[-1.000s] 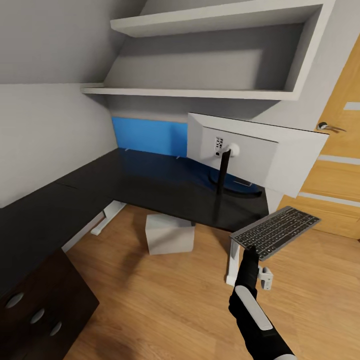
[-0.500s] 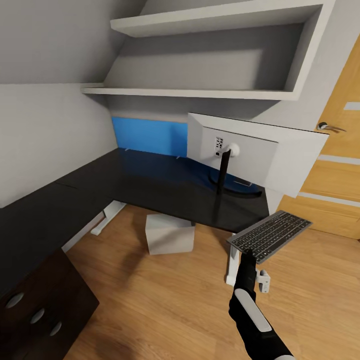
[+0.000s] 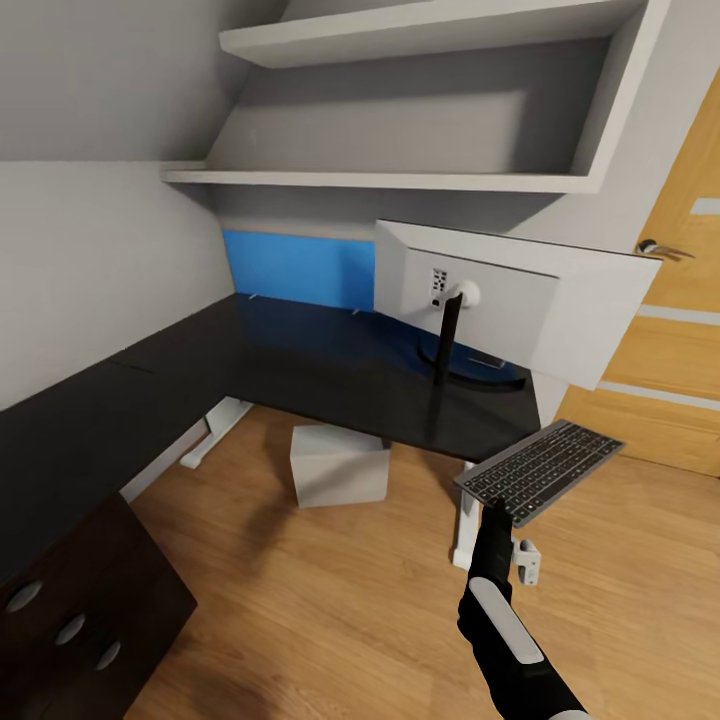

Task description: In the bedroom, organize the workspace by keeping the computer under the desk, ensuring the monitor is on the desk, placing the keyboard on the desk next to the monitor, placing the mouse on the desk next to the keyboard, moving the folder from the swivel chair onto the desk next to the mouse, stacking the notebook on top of the folder with the pen on top of the notebook, and positioning the swivel chair next to the desk.

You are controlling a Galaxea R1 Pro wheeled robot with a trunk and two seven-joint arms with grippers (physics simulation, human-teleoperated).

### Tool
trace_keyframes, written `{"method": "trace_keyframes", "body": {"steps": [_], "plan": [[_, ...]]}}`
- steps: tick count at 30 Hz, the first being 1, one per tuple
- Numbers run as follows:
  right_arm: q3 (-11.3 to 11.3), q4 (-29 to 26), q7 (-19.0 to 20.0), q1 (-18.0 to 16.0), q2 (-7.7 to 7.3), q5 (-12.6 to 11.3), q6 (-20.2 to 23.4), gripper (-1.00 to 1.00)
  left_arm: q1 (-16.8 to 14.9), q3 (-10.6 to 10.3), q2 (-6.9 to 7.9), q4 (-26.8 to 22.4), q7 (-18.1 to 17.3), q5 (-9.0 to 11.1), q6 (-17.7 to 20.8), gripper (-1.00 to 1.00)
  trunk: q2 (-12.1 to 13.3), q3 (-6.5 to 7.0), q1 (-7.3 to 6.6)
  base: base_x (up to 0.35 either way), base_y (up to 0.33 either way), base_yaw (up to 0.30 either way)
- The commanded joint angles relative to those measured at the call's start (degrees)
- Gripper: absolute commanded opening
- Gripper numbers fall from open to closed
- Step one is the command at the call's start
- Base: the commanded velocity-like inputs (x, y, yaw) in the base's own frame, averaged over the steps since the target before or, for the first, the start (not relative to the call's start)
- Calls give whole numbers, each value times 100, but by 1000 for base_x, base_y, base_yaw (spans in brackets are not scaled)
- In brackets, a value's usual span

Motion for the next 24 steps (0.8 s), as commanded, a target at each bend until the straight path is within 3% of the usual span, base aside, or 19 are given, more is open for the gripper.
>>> {"method": "trace_keyframes", "body": {"steps": [1,5,19,24], "plan": [[13,1,59,-4,-2,-99,-20,-100,-3,-25,6,-8,40,46,11,100,-44,-24,22,0,0,0],[7,-1,59,-4,-2,-99,-20,-100,-3,-25,5,-7,36,52,11,100,-205,-95,110,0,0,0],[6,0,64,-4,-2,-99,-20,-100,-3,-28,8,-7,19,31,3,100,-205,-95,110,0,0,0],[6,-1,73,-4,-2,-99,-20,-100,-3,-33,8,-7,13,29,2,100,-205,-95,110,144,0,0]]}}
